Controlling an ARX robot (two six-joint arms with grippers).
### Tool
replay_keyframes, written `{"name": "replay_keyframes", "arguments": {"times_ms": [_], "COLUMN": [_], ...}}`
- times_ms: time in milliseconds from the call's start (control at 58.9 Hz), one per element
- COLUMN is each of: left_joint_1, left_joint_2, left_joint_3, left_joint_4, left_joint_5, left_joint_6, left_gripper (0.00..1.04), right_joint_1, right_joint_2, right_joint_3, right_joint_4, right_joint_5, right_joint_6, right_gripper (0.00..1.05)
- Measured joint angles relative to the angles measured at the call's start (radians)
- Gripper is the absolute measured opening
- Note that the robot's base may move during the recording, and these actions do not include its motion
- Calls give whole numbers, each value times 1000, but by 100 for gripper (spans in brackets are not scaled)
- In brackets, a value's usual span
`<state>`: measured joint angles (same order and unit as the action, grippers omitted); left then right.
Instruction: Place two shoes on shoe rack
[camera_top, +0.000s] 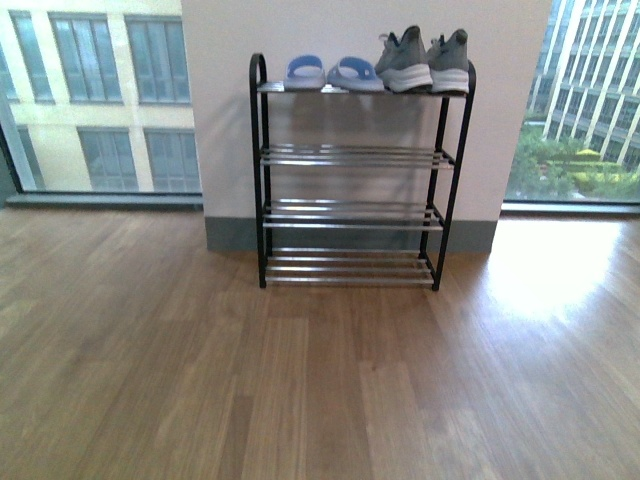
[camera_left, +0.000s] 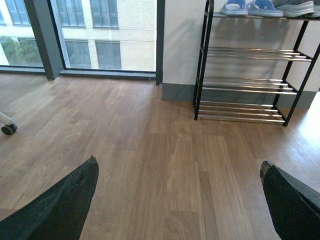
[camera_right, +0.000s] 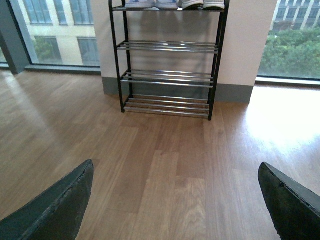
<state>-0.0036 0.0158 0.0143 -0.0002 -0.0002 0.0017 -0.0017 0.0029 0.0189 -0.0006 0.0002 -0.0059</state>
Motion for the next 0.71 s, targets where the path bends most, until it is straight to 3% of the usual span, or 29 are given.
{"name": "replay_keyframes", "arguments": {"times_ms": [713], "left_joint_1": [0], "left_joint_2": [0], "left_joint_3": [0], "left_joint_4": [0], "left_joint_5": [0], "left_joint_6": [0], "left_gripper": [95], "right_joint_1": [0], "right_joint_2": [1], "right_joint_3": [0], "right_joint_4": [0], "right_joint_5": [0], "right_joint_6": [0], "right_gripper": [95]}}
